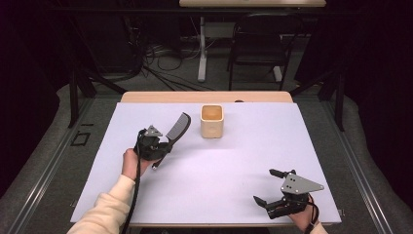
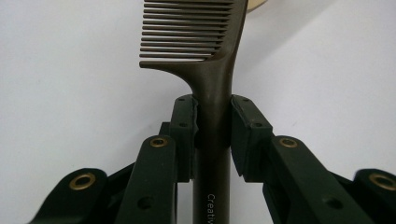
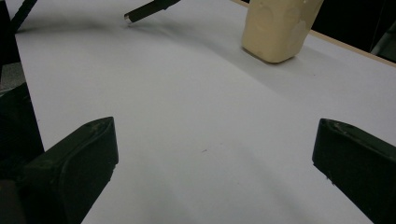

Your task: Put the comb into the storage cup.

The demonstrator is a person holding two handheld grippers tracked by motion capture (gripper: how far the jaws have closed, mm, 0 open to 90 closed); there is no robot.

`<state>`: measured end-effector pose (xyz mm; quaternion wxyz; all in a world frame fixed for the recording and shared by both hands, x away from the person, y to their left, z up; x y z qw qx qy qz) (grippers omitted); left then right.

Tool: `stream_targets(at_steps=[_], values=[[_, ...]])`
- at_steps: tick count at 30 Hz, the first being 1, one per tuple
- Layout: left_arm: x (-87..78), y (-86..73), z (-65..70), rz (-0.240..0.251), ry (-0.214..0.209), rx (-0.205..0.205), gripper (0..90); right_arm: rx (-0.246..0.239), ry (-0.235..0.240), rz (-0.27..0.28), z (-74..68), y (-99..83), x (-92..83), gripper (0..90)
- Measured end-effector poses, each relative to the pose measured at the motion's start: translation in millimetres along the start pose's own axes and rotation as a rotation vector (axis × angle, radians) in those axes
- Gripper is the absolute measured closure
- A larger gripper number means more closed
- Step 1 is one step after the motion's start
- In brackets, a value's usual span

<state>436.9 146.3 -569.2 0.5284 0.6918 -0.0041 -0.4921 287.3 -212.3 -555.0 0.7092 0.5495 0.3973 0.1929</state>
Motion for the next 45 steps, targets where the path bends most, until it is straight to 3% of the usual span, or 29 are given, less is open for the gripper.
stream_targets(at_steps=[13, 45], values=[[8.3, 9.3, -0.8, 0.019, 0.019, -0.011, 72.4, 0.001, -0.003, -0.003, 0.1, -0.7, 0.2, 0.0], [23.8, 29.5, -2.2, 0.060, 0.014, -0.012, 72.4, 0.011, -0.006, -0.012, 0.1, -2.1, 0.0, 0.0]])
Point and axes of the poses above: each handheld gripper's, and its own axes: x roughly forward along the jaws, y roughly out of its top, z roughly to its right, the point moved 7 cm from there along x, roughly forward along the jaws, and after that the axes turned 4 degrees about z, right-handed, at the moved point
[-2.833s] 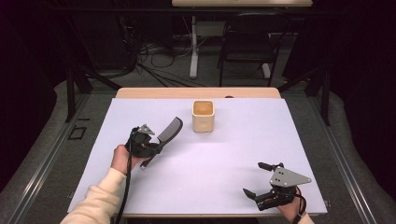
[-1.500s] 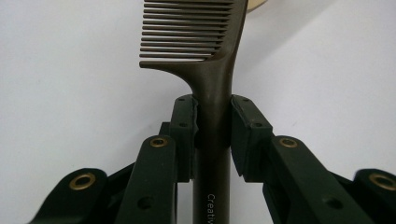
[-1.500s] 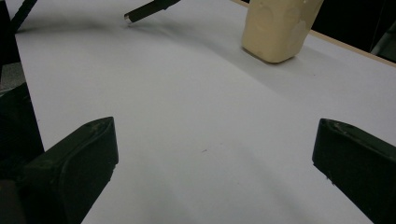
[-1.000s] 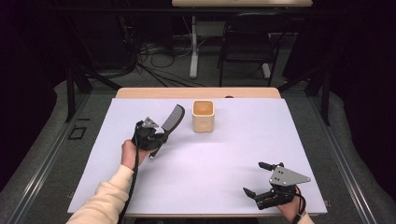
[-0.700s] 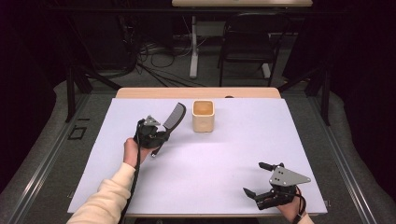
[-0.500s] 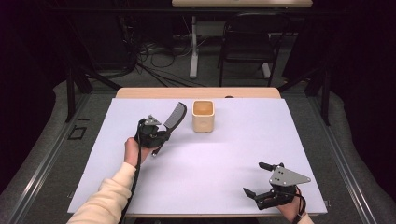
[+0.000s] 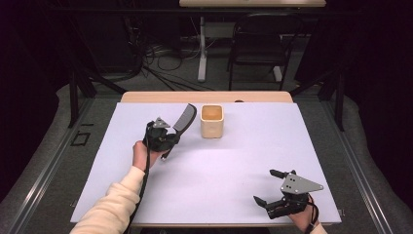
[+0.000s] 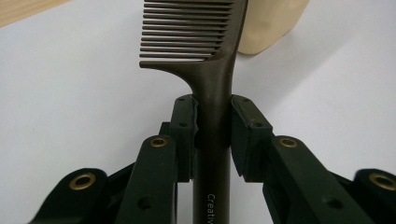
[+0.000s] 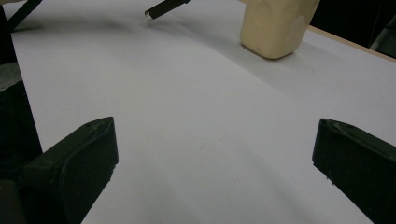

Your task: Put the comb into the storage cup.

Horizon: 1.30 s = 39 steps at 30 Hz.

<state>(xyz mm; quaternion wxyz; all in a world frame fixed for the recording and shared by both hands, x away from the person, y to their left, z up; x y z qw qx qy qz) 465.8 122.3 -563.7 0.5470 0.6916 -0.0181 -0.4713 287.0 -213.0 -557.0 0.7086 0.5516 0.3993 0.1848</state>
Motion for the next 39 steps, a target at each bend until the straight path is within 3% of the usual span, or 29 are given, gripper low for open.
stream_targets(at_steps=[6, 39], values=[[-0.2, 5.6, 0.6, 0.010, -0.005, 0.016, 72.4, 0.000, 0.001, 0.000, -0.1, 0.0, -0.1, 0.0], [2.0, 39.5, -2.3, 0.091, 0.013, 0.004, 72.4, 0.000, 0.001, -0.001, 0.5, -0.4, -0.4, 0.0]])
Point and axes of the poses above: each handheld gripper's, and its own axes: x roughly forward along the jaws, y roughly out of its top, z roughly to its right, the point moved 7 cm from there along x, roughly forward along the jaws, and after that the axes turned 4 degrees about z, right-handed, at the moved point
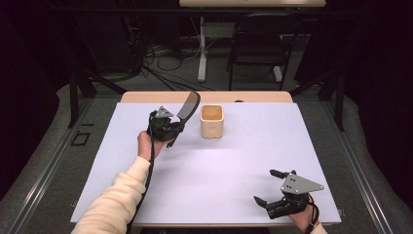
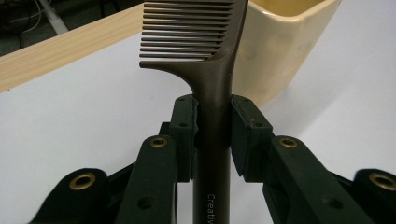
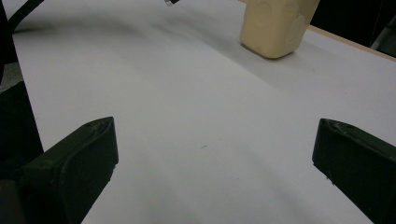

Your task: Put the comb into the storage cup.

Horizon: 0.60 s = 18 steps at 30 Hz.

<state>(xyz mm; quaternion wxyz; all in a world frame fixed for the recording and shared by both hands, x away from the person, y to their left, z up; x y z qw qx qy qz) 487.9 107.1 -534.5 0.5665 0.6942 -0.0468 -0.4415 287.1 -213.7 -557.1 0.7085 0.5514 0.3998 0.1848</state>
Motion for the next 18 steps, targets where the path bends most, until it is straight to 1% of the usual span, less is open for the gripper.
stream_targets(at_steps=[10, 18], values=[[3.3, 7.6, 1.1, 0.014, -0.002, -0.002, 72.4, -0.002, 0.000, 0.002, 0.3, 0.1, -0.3, 0.0], [5.2, 11.1, 0.1, 0.025, 0.007, -0.006, 72.4, -0.003, 0.000, 0.002, 0.3, 0.1, -0.4, 0.0]])
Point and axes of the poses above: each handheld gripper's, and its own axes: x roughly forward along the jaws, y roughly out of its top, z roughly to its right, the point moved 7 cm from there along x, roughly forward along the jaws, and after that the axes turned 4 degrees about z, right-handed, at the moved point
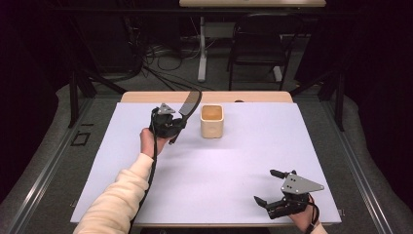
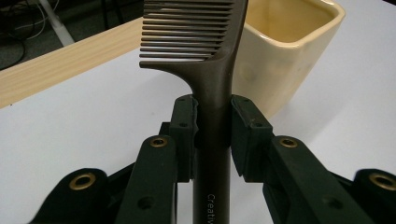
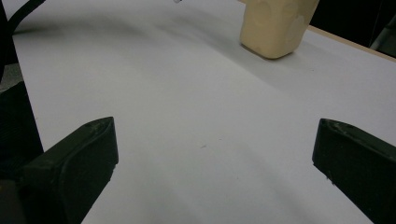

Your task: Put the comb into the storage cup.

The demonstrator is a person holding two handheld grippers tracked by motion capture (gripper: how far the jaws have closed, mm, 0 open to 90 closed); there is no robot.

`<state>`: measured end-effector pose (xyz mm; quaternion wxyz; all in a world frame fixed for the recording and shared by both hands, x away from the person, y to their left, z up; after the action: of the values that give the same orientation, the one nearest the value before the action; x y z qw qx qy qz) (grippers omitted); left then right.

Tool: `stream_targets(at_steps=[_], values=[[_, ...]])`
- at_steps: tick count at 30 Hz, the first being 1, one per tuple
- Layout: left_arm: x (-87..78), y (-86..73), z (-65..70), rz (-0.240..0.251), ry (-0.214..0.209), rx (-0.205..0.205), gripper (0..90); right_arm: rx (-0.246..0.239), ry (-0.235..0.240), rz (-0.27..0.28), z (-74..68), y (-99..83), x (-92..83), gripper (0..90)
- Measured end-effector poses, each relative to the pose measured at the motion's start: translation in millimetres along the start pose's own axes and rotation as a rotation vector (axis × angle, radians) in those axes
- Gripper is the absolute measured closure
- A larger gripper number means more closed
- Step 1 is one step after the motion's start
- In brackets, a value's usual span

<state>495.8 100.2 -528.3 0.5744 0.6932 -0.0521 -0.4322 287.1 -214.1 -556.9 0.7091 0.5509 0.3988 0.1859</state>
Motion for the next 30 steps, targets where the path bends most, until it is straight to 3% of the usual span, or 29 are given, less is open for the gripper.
stream_targets(at_steps=[30], values=[[6.3, 16.7, 2.4, 0.048, 0.004, -0.005, 72.4, 0.000, 0.002, 0.000, 0.1, -0.1, -0.2, 0.0]])
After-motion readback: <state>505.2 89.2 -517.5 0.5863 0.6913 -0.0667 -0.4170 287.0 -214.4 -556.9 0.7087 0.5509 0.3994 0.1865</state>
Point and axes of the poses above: each handheld gripper's, and its own axes: x roughly forward along the jaws, y roughly out of its top, z roughly to its right, the point moved 7 cm from there along x, roughly forward along the jaws, and after that the axes turned 4 degrees about z, right-handed, at the moved point
